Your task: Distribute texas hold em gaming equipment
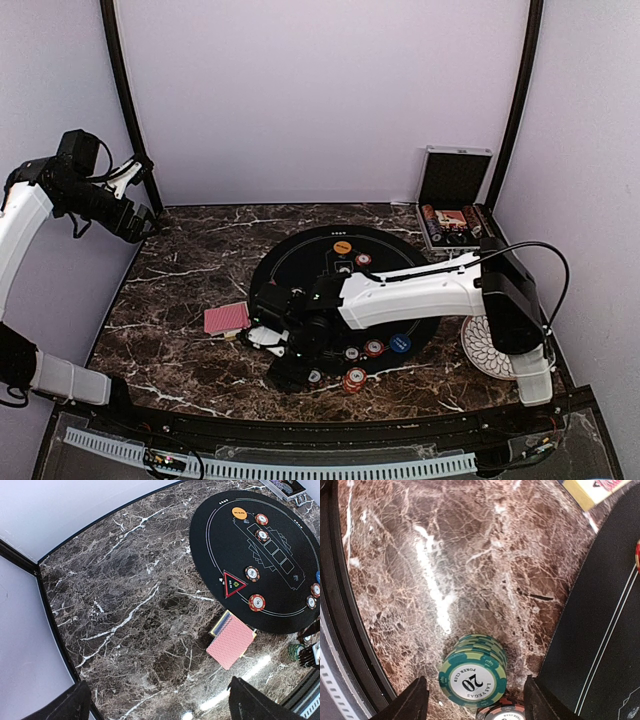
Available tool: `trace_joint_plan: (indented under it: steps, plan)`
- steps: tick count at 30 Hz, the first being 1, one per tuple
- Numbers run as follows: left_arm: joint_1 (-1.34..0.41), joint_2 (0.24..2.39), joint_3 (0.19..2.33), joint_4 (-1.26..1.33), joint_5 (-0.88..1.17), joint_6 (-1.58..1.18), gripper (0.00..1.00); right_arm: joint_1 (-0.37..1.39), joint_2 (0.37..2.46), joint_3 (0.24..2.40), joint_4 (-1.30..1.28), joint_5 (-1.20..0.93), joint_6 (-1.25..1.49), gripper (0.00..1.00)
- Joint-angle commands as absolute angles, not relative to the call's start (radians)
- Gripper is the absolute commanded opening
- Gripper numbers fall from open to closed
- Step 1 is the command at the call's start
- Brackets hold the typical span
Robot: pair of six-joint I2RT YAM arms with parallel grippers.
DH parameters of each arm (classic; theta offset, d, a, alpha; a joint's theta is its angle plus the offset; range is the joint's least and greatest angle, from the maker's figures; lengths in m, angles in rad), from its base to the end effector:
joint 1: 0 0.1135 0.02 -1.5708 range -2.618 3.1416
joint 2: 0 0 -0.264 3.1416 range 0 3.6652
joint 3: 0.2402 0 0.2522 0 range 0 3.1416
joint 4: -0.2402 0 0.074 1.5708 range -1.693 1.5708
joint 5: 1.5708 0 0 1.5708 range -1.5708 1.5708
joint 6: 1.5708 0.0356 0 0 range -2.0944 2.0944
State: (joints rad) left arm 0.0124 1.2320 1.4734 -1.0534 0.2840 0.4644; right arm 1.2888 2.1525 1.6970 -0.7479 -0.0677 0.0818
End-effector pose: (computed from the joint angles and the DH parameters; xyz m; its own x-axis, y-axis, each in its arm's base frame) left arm 0.2303 -0.0071 0.4008 -0.5677 0.4229 -0.7062 0.4867 0.8644 0.1264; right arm 0.1231 0.4336 0.1780 -0.3377 -0.8726 -0.3528 -0.9406 0.3267 0.0923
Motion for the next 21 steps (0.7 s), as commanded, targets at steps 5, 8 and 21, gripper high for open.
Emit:
trace_joint_plan:
  steps: [5,8,21]
  plan:
    - [0.008,1.211,1.499,-1.088,0.289,0.474,0.99,1.312,2.182,1.740,-0.732,-0.069,0.074,0.60]
    - [0.008,1.209,1.499,-1.089,0.287,0.474,0.99,1.314,2.186,1.745,-0.732,-0.067,0.075,0.57]
    - [0.008,1.204,1.491,-1.086,0.283,0.476,0.99,1.316,2.184,1.740,-0.727,-0.054,0.078,0.40]
